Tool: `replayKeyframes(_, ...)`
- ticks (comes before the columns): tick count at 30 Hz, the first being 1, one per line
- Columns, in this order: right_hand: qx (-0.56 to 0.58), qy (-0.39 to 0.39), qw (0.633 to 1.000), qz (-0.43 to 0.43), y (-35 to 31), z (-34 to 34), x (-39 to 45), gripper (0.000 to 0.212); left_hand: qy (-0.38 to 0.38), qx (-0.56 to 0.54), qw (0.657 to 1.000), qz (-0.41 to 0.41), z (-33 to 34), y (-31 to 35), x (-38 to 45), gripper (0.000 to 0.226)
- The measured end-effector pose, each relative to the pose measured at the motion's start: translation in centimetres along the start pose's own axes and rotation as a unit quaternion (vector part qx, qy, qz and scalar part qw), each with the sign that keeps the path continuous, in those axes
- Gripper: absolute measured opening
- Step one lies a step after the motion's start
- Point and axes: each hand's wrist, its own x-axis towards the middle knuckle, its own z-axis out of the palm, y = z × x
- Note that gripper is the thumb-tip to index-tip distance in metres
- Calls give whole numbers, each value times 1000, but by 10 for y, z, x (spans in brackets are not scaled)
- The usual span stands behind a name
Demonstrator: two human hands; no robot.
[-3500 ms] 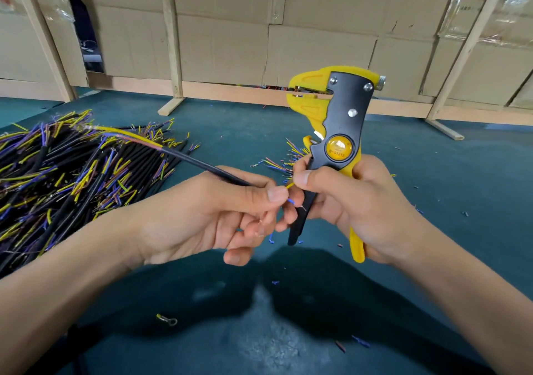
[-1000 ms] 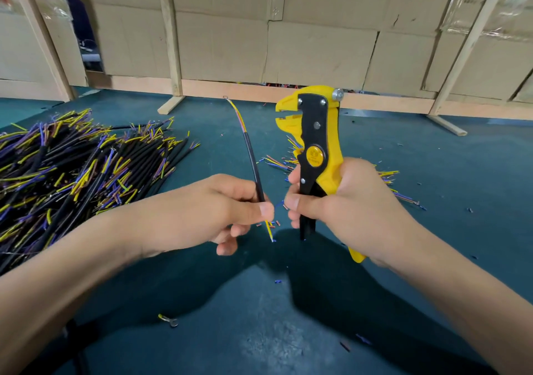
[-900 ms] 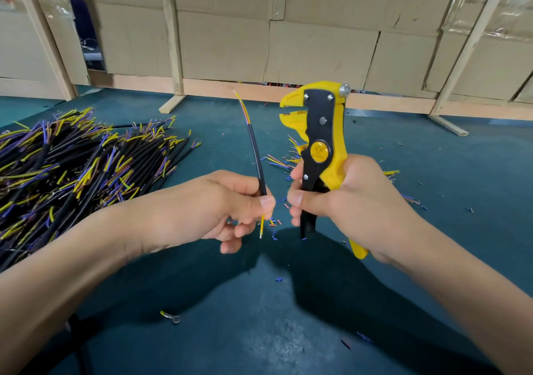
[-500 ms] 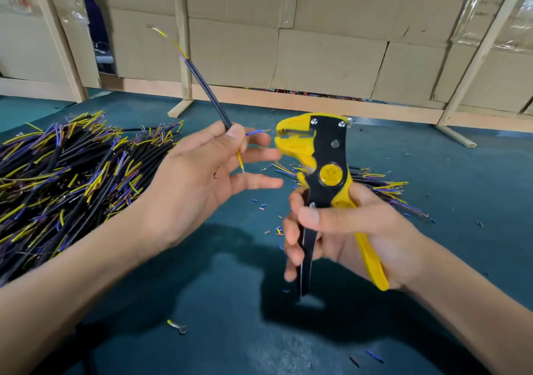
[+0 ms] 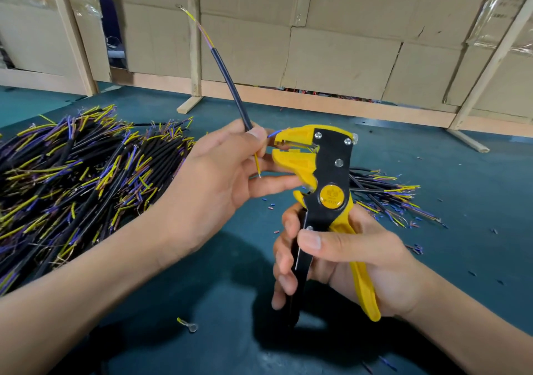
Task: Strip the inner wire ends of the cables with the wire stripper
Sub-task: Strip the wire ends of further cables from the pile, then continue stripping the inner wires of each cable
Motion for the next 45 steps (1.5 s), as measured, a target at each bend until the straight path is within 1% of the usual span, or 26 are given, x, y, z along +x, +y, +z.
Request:
replayKeyframes(3, 16, -12, 1000, -9, 2, -1, 0, 26, 25, -5, 999, 26, -1, -7, -1, 12)
replayKeyframes(6, 27, -17, 999, -19, 5, -1, 1, 28, 29, 9, 998, 59, -1, -13, -4, 14)
replayKeyframes(10, 25, -14, 999, -27, 6, 1, 1, 18, 28, 62, 992, 111, 1, -16, -8, 23)
replayKeyframes(13, 8, 4, 1000, -19, 6, 3, 1, 5, 35, 113, 984, 135, 1, -16, -8, 19)
replayKeyframes(16, 5, 16, 1000, -7, 6, 5, 2, 3, 44, 141, 979, 144, 1, -16, -8, 18)
replayKeyframes(23, 0, 38, 999, -4, 7, 6, 3, 4, 48, 161, 974, 150, 1, -13, -8, 19)
replayKeyframes(30, 0, 38, 999, -10, 8, 8, 3, 4, 57, 135, 981, 127, 3, -11, -7, 22)
replayKeyframes(37, -12, 51, 998, -19, 7, 10, 4, 9, 69, 113, 985, 108, 4, -6, -5, 22)
replayKeyframes(41, -20, 57, 998, -19, 7, 12, 4, 22, 68, 118, 986, 97, 6, -3, -6, 22)
replayKeyframes(45, -31, 83, 996, -15, 6, 15, 6, 27, 59, 130, 985, 97, 7, -1, -7, 23)
